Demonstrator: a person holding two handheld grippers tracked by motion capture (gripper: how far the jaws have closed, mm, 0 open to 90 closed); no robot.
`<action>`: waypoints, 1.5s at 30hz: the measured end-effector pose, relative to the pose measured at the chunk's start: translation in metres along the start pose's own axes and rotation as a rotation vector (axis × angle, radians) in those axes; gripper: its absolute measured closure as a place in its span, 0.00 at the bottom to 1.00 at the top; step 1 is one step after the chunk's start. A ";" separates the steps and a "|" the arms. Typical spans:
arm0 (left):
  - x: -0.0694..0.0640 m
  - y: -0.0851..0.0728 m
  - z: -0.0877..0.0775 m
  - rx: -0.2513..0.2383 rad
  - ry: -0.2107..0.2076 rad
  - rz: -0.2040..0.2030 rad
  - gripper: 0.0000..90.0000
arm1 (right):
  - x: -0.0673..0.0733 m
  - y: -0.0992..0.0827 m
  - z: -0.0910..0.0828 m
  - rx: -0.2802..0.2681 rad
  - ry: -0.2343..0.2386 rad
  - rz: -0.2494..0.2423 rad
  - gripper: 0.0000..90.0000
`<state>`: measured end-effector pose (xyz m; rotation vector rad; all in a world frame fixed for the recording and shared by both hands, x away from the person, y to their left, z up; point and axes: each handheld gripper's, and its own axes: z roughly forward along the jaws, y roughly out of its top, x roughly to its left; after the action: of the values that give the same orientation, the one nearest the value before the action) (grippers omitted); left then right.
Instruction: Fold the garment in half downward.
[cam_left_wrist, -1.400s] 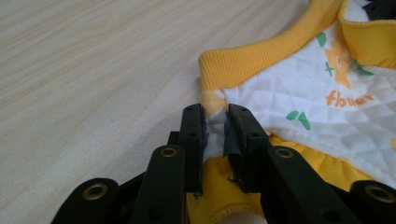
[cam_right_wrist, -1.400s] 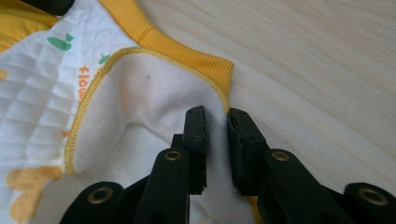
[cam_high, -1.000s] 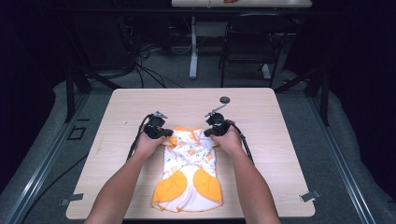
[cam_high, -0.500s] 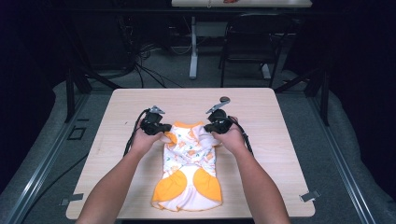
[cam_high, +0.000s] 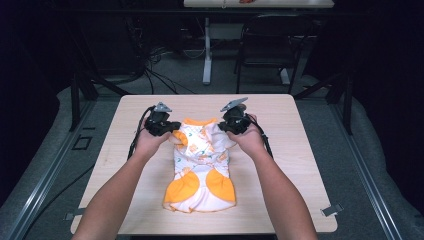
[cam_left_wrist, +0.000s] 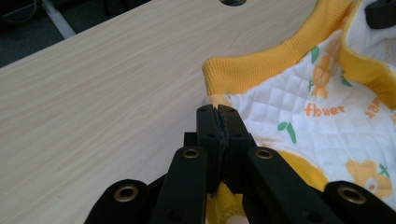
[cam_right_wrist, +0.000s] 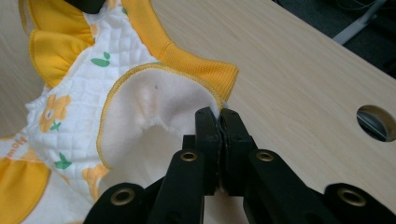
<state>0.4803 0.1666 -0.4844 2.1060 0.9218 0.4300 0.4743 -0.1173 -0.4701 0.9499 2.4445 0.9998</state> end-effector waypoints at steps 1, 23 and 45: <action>0.000 0.002 -0.002 -0.003 -0.003 0.003 0.99 | 0.000 0.002 -0.002 -0.012 -0.002 -0.003 0.97; -0.011 -0.006 -0.025 -0.061 -0.035 0.062 0.99 | 0.021 -0.002 -0.020 -0.038 -0.010 -0.112 0.97; -0.028 -0.035 -0.032 -0.035 -0.098 0.073 0.99 | 0.039 -0.029 -0.024 -0.016 0.034 -0.155 0.97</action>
<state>0.4264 0.1781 -0.4909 2.1142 0.7776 0.3743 0.4207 -0.1176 -0.4759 0.7315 2.4903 0.9877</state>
